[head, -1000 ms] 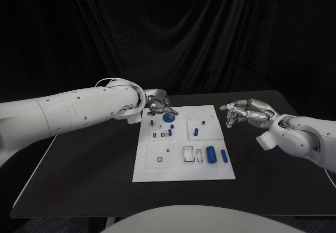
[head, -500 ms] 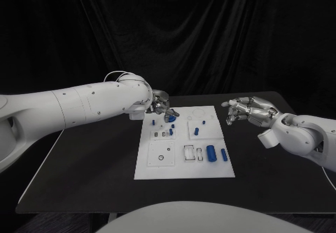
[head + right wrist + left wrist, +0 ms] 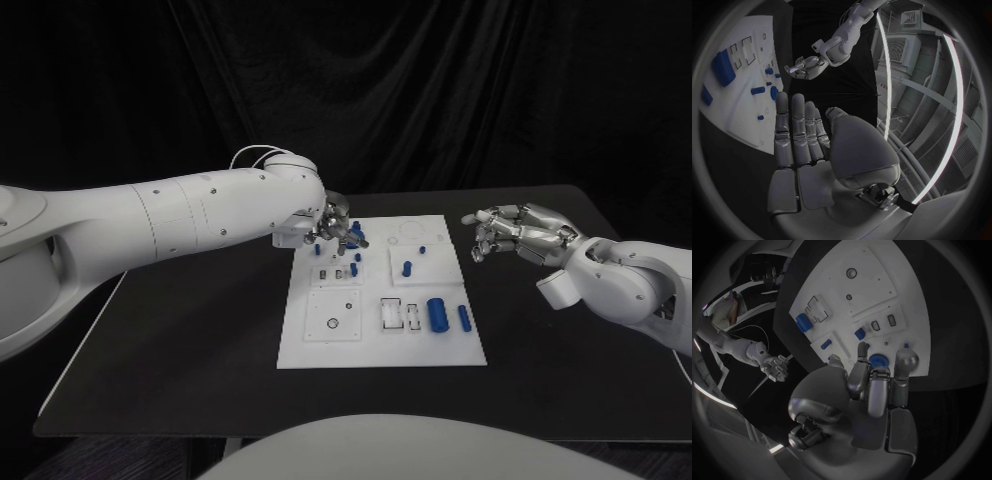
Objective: Assemble the parts on the task board
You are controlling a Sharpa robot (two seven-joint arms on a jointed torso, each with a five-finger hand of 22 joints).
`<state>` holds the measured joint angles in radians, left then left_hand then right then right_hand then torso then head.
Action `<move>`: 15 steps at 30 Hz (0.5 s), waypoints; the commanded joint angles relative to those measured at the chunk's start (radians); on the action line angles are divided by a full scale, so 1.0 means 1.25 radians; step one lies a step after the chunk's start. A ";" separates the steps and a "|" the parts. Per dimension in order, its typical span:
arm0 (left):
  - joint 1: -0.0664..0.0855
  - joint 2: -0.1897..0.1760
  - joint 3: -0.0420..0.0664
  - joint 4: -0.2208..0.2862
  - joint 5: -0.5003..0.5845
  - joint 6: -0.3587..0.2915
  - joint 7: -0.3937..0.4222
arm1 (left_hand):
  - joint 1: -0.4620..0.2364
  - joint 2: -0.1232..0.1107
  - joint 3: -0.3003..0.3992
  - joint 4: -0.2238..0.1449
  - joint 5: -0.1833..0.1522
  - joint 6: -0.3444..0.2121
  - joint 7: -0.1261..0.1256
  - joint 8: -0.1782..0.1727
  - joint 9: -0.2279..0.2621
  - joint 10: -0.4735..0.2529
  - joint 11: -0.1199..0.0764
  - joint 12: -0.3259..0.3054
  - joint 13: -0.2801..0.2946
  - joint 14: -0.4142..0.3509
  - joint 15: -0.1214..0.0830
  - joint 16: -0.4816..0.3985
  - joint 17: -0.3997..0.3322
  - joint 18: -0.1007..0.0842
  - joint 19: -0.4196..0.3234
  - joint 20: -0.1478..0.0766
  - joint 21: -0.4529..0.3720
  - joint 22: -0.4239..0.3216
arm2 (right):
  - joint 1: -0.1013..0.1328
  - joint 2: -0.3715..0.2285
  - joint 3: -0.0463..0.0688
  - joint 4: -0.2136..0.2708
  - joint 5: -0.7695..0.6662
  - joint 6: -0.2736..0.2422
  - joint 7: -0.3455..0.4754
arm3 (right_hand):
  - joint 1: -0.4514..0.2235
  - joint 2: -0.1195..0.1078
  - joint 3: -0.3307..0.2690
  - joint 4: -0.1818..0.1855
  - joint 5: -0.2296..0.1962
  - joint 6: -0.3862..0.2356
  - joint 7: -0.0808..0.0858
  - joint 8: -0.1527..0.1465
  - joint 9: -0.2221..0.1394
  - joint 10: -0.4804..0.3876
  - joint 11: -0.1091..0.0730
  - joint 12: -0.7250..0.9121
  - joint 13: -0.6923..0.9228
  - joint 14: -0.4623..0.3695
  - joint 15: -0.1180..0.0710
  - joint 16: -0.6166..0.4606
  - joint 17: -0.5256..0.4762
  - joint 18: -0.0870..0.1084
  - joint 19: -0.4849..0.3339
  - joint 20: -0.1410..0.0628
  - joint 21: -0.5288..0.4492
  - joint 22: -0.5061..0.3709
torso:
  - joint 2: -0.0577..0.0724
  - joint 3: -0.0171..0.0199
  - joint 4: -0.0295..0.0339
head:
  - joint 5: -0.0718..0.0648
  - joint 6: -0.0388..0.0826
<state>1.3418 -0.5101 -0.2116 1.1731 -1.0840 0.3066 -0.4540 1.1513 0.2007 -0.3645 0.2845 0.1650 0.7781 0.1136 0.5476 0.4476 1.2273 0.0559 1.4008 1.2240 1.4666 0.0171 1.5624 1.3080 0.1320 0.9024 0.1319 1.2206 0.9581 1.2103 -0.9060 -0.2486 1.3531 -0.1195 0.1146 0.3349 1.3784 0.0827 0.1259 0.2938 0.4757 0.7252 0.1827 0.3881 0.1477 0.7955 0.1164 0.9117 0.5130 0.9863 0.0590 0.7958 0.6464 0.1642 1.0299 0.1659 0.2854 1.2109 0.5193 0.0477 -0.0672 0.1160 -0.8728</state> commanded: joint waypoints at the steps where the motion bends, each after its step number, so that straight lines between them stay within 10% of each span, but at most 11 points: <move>1: -0.001 0.000 0.001 0.002 -0.002 0.023 -0.007 | -0.001 -0.025 0.007 0.001 -0.042 -0.078 0.008 0.016 0.027 -0.088 0.007 -0.004 0.030 0.016 0.010 -0.005 0.159 0.008 -0.072 0.015 -0.042 -0.033 | -0.002 -0.002 0.001 0.004 -0.017 -0.042 -0.014 | 0.007 -0.001 0.003 0.000 0.005 0.000 0.002 0.006 -0.002 0.008 -0.001 0.007 -0.002 0.006 -0.001 0.008 -0.001 0.014 0.008 -0.001 0.007 0.003 | 0.004 -0.0014 0.0008 | -0.002 0.000; 7: -0.003 0.001 0.001 0.000 -0.002 0.015 -0.005 | -0.061 -0.058 0.035 0.003 -0.082 -0.110 0.008 0.097 0.080 0.275 0.009 0.136 0.277 0.083 0.010 0.007 0.210 -0.046 0.270 0.031 0.167 0.291 | -0.002 -0.008 0.001 0.005 -0.039 -0.096 -0.007 | 0.006 -0.005 0.003 -0.001 0.020 0.004 -0.002 0.019 -0.003 0.013 -0.006 0.024 -0.005 0.012 -0.005 0.030 -0.003 0.014 0.016 -0.004 0.016 0.010 | 0.006 -0.0012 0.0011 | 0.001 0.000; 12: -0.006 0.003 0.001 0.001 -0.002 0.007 -0.014 | -0.092 -0.063 0.053 0.004 -0.073 -0.035 -0.006 0.131 0.090 0.275 -0.005 0.136 0.277 0.083 -0.003 0.007 0.210 -0.073 0.403 0.025 0.227 0.394 | -0.002 -0.011 0.001 0.006 -0.044 -0.113 -0.008 | 0.008 -0.007 0.003 -0.001 0.025 0.004 -0.003 0.022 -0.003 0.013 -0.007 0.027 -0.006 0.011 -0.006 0.034 -0.004 0.014 0.017 -0.005 0.018 0.012 | 0.005 0.0002 -0.0008 | 0.004 0.000; 15: -0.008 0.003 0.001 0.002 -0.002 0.012 -0.016 | -0.106 -0.070 0.053 0.005 -0.077 -0.040 -0.007 0.123 0.089 0.275 -0.006 0.136 0.277 0.083 -0.004 0.007 0.210 -0.057 0.335 0.025 0.198 0.347 | -0.003 -0.011 0.001 0.006 -0.044 -0.117 -0.010 | 0.008 -0.007 0.003 -0.001 0.025 0.004 -0.003 0.023 -0.003 0.014 -0.007 0.028 -0.006 0.011 -0.006 0.034 -0.004 0.014 0.017 -0.005 0.019 0.012 | 0.005 0.0004 -0.0016 | 0.005 0.000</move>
<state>1.3339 -0.5086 -0.2115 1.1733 -1.0857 0.3165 -0.4671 1.0247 0.1125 -0.3014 0.2897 0.0699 0.7305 0.1054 0.7072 0.5593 1.4654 0.0543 1.5674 1.3081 1.4669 0.0158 1.5682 1.3078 0.0523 1.3318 0.1628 1.4744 1.3081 1.2098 -0.9187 -0.2485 1.3584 -0.1599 0.0112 0.3329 1.3846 0.0765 0.1259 0.2938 0.5033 0.7252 0.1827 0.4126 0.1452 0.8077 0.1106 0.9421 0.5058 0.9934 0.0518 0.8343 0.6423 0.1642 1.0436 0.1626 0.3048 1.2249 0.5258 0.0471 -0.0673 0.1218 -0.8728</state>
